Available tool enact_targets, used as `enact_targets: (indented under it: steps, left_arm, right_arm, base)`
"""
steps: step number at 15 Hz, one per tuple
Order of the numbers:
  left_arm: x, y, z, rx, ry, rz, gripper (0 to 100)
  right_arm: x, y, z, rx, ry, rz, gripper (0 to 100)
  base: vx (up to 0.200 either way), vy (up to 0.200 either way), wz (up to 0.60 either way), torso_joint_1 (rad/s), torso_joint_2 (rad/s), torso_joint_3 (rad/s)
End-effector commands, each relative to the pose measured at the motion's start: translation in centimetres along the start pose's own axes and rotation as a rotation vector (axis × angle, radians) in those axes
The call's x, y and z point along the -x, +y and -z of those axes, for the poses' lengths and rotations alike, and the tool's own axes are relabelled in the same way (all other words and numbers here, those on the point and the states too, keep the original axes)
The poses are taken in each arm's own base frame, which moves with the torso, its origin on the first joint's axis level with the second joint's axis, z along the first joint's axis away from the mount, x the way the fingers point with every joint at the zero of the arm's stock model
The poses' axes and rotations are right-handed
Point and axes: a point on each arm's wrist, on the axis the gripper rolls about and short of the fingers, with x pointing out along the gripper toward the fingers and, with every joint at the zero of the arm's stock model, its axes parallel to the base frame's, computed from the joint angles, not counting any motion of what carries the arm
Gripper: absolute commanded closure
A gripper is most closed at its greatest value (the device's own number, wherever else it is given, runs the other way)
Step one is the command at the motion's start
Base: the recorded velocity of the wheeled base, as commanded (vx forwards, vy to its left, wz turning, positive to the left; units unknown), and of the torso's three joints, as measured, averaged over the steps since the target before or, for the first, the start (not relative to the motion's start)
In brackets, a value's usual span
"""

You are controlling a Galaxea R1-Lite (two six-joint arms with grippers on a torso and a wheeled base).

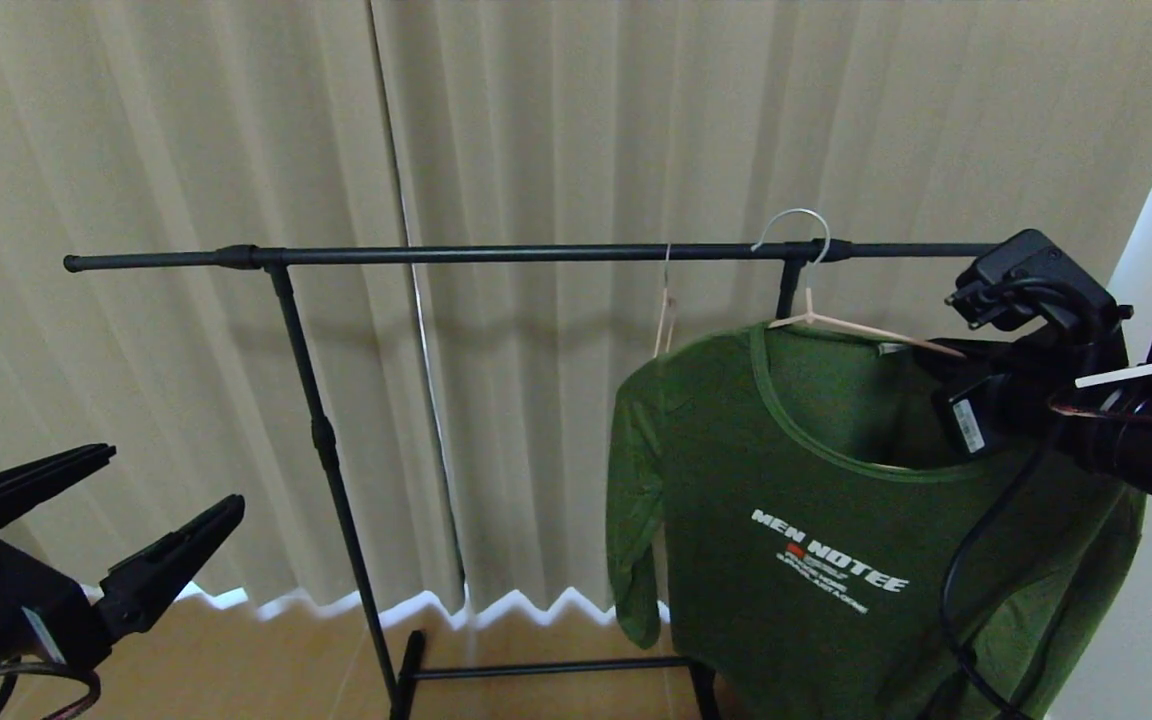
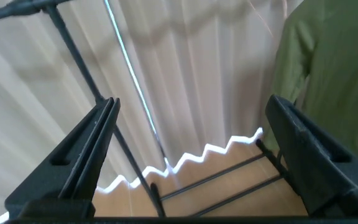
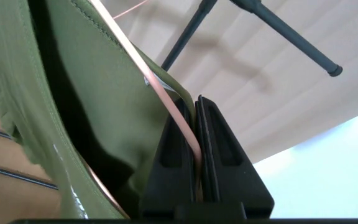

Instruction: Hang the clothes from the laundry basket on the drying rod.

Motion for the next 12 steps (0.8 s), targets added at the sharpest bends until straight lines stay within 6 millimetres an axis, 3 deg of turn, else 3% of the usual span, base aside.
enact_targets:
  steps: [1, 10, 12]
  left_arm:
    - [-0.51, 0.27, 0.25, 0.004, 0.027, -0.017, 0]
    - [-0.48, 0.26, 0.27, 0.004, 0.027, -0.016, 0]
    - [-0.43, 0.24, 0.34, 0.002, 0.028, -0.015, 0]
  right_arm:
    - [0.02, 0.0, -0.02, 0.0, -0.002, 0.0, 100]
    - [-0.1, 0.06, 0.05, -0.003, 0.002, -0.002, 100]
    - [-0.09, 0.1, 0.03, -0.003, 0.002, -0.003, 100]
  base:
    - [0.0, 0.2, 0.0, -0.002, 0.0, 0.007]
    - [0.0, 0.2, 0.0, 0.004, 0.0, 0.002]
    - [0.0, 0.0, 0.0, 0.0, 0.0, 0.0]
